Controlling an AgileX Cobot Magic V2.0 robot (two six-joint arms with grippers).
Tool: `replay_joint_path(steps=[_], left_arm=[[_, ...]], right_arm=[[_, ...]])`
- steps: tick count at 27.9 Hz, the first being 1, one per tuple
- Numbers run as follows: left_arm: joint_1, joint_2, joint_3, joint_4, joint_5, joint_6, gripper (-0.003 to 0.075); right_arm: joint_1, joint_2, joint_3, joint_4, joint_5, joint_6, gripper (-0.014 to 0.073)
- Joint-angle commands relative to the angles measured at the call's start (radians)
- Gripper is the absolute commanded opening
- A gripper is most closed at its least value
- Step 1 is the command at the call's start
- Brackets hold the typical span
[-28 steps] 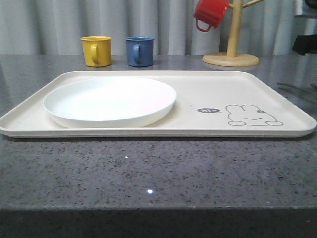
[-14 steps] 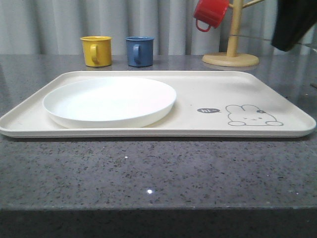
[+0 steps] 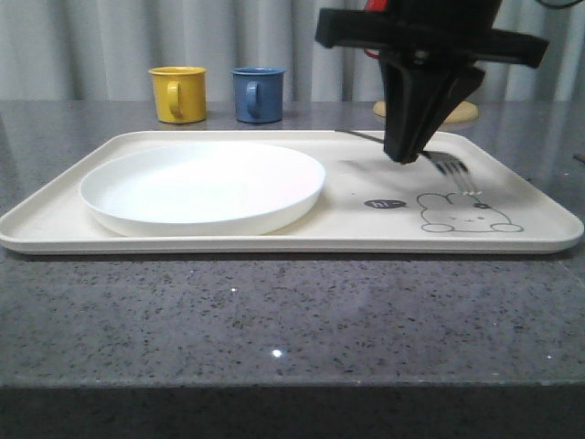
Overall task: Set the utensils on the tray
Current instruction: 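Lower the fork onto the tray beside the plate and release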
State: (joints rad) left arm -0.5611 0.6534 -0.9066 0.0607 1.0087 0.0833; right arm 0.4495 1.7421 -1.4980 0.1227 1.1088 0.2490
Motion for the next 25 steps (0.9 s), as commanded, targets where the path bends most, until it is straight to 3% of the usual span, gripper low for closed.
replay_joint_path(steps=[1,16,25], left_arm=[[-0.008,0.001,-0.028,0.002,-0.062,-0.010,0.0388],[-0.008,0.001,-0.028,0.002,-0.064,-0.010,0.0388],[-0.008,0.001,-0.028,0.002,-0.064,-0.010,0.0388]], right_arm=[[0.000,-0.018,-0.033,-0.018,-0.083,0.148,0.0013],[0.000,0.010,-0.033,0.036,-0.228,0.185,0.0015],[0.000,0.043,-0.033,0.041,-0.232,0.185,0.0017]])
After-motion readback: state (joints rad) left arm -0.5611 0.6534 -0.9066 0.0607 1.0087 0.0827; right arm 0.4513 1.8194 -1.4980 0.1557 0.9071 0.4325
